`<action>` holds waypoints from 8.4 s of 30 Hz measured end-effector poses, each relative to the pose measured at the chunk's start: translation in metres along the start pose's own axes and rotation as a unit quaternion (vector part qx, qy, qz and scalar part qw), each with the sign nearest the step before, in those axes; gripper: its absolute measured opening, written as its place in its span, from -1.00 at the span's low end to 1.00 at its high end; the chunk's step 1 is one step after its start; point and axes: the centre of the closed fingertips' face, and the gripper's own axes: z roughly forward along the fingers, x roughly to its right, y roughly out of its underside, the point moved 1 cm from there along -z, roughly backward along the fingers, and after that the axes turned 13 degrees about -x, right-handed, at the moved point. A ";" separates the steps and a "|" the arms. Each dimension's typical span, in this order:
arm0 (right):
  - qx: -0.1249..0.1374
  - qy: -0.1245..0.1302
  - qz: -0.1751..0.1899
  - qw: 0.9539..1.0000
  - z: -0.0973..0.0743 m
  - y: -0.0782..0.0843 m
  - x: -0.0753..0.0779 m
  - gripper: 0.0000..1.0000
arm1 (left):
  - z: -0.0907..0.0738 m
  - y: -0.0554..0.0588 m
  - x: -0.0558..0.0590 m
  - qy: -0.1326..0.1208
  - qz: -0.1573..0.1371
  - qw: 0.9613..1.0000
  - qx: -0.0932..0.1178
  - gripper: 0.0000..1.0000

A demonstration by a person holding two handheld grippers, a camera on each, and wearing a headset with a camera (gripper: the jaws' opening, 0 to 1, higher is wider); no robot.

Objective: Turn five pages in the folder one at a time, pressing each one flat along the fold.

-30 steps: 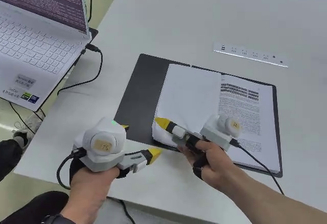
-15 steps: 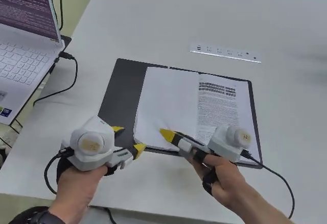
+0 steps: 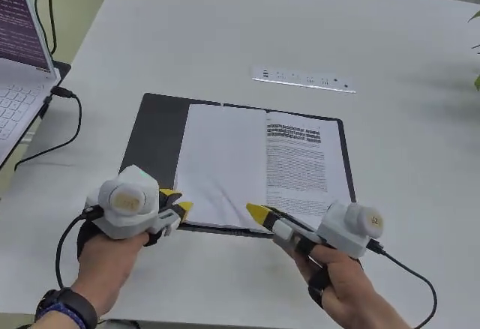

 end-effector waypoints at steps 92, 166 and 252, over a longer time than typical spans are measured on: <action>0.068 0.056 0.001 0.996 0.077 -0.124 0.080 -1.00 | 0.029 0.030 -0.014 0.005 -0.074 0.997 -0.017 -1.00; 0.123 0.042 0.033 0.991 0.073 -0.126 0.076 -1.00 | 0.028 0.031 -0.013 0.017 -0.063 0.998 -0.010 -1.00; 0.002 0.051 -0.089 0.995 -0.036 0.008 0.039 -0.73 | -0.012 0.024 0.018 -0.015 -0.062 0.998 -0.008 -0.71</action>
